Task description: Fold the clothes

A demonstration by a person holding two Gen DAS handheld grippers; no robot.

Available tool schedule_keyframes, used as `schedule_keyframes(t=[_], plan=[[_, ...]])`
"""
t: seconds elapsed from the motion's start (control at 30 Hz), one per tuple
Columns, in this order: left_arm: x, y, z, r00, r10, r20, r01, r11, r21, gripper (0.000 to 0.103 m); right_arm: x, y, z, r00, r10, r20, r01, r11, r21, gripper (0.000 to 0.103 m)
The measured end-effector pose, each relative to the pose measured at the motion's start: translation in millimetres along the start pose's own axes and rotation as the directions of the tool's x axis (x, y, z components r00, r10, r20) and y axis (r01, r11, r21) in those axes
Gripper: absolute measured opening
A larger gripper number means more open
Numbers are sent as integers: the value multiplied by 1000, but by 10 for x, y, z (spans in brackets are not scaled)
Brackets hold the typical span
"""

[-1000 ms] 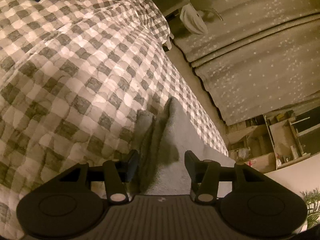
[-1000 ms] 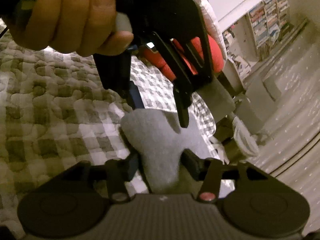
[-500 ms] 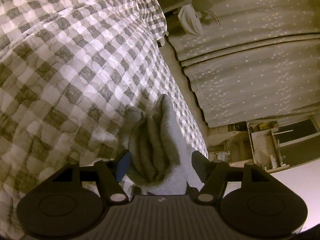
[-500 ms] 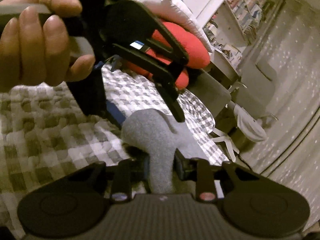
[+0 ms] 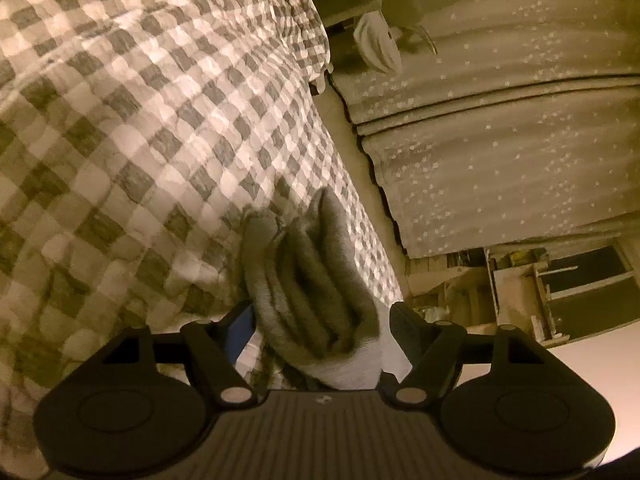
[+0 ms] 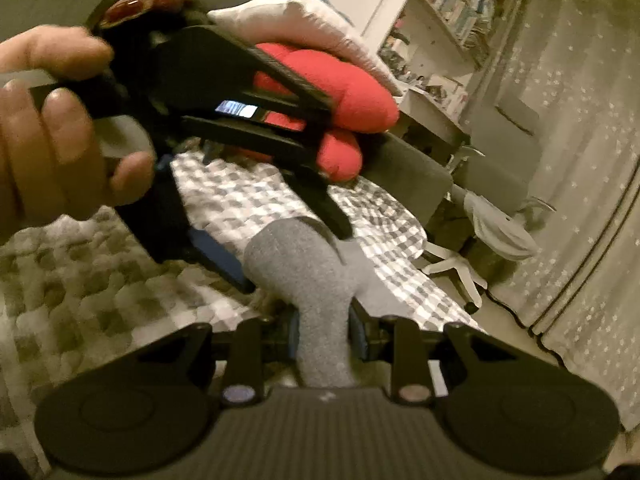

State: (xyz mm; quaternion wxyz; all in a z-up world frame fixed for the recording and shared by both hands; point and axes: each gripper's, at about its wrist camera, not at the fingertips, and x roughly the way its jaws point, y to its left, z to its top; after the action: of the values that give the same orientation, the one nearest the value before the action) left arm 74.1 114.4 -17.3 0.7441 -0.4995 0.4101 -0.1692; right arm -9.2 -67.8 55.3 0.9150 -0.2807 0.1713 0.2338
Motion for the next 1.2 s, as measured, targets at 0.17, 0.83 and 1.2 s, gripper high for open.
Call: schedule_keyframes(t=[0.17, 0.83, 1.2], plan=[[130, -18, -35, 1000, 11, 11, -11, 999, 34, 76, -5, -4, -18, 1000, 3, 0, -3, 1000, -5, 24], [206, -260, -160, 986, 136, 93, -159, 939, 305, 24, -103, -61, -63, 987, 143, -68, -138, 988, 62, 45], [223, -354, -199, 979, 167, 115, -197, 915, 353, 24, -175, -1500, -576, 962, 158, -224, 25, 762, 647, 53]])
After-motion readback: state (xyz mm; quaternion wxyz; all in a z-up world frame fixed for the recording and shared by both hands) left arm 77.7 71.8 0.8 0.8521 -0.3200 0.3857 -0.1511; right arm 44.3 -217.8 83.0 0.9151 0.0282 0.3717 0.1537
